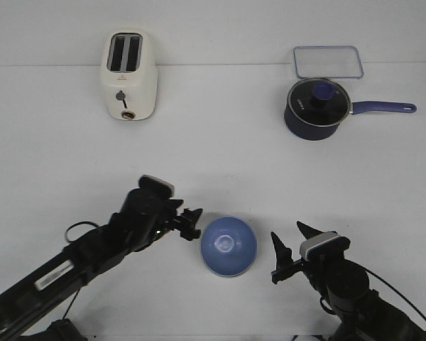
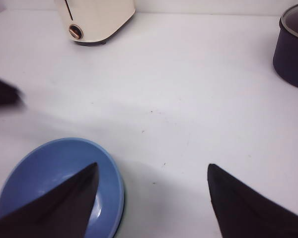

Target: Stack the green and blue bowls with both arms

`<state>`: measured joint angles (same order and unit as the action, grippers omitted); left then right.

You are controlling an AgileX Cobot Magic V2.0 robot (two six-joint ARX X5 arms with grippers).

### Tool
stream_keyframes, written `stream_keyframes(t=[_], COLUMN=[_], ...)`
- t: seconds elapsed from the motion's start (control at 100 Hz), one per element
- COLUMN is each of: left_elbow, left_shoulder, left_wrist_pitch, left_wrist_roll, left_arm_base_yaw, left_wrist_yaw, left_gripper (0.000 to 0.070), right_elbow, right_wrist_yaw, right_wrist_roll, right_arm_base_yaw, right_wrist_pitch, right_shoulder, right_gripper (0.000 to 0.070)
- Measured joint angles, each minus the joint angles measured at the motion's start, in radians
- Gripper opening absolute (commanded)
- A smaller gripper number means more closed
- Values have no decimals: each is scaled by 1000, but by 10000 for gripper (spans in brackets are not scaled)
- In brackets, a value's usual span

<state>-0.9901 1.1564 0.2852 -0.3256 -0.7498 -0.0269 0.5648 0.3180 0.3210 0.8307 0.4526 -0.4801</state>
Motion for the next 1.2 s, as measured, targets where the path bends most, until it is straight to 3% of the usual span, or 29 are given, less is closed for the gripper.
stream_keyframes(t=[0.12,0.24,0.29,0.34,0.37,0.73,1.13,1.2], left_elbow=[14,157,235,303,335,370,370,370], left_shoulder=[-178,-336,-387,-422,-435,-473,-520,-540], left_wrist_pitch=[97,112,123,126,127,86,-144,-157], left_wrist_roll=[39,40,21,-2,-13,-35,-32,-3], left_arm_base_yaw=[29,32,32,32,32,32,32,39], left_wrist_yaw=[-132,-179,-180,-180,-180,-180,-180,-180], left_gripper=[382,373,320,133,0,15,14,15], right_elbow=[0,0,0,0,0,0,0,0], right_wrist_yaw=[-3,-3,-3,-3,-3,-3,-3,-3], right_wrist_roll=[0,0,0,0,0,-3,-3,-3], right_arm_base_yaw=[0,0,0,0,0,0,0,0], right_wrist_pitch=[1,11,16,19,23,23,13,13], right_shoulder=[0,0,0,0,0,0,0,0], right_gripper=[451,425,262,0,2,12,12,12])
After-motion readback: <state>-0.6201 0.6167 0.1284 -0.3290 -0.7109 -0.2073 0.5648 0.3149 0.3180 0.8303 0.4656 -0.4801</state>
